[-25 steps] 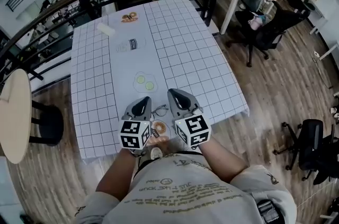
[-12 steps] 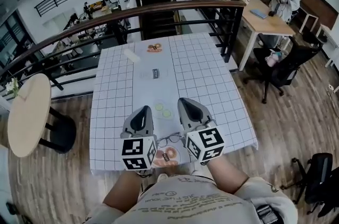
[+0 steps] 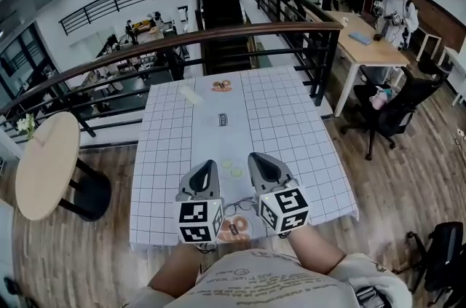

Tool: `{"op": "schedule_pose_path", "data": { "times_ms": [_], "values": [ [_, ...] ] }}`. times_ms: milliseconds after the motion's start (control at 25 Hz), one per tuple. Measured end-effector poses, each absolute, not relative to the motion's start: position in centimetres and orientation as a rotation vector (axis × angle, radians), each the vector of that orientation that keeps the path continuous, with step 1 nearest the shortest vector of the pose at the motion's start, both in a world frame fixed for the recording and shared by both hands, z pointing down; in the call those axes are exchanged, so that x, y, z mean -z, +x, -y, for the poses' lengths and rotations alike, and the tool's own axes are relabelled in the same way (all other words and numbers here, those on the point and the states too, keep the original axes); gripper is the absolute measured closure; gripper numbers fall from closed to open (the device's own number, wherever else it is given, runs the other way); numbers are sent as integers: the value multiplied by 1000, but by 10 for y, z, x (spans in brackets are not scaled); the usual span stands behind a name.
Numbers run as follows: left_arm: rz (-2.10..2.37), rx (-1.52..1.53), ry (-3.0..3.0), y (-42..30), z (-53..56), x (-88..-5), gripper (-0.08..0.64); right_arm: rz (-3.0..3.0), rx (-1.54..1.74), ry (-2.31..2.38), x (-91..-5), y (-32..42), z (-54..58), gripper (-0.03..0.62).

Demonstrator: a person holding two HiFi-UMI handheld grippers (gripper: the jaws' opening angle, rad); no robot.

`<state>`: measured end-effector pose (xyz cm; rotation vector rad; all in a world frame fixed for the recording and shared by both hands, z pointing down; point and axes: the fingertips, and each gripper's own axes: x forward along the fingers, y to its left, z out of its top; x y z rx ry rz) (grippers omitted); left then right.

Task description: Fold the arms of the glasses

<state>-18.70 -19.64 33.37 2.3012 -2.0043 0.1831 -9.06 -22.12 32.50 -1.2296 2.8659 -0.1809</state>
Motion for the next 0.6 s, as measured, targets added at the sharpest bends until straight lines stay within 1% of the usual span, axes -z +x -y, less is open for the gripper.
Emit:
{"op": "schedule_pose_path", "data": {
  "times_ms": [600],
  "values": [
    [1998, -228, 2269, -175, 190, -341, 547, -2869, 196, -1221, -331, -76, 213, 578]
  ]
}}
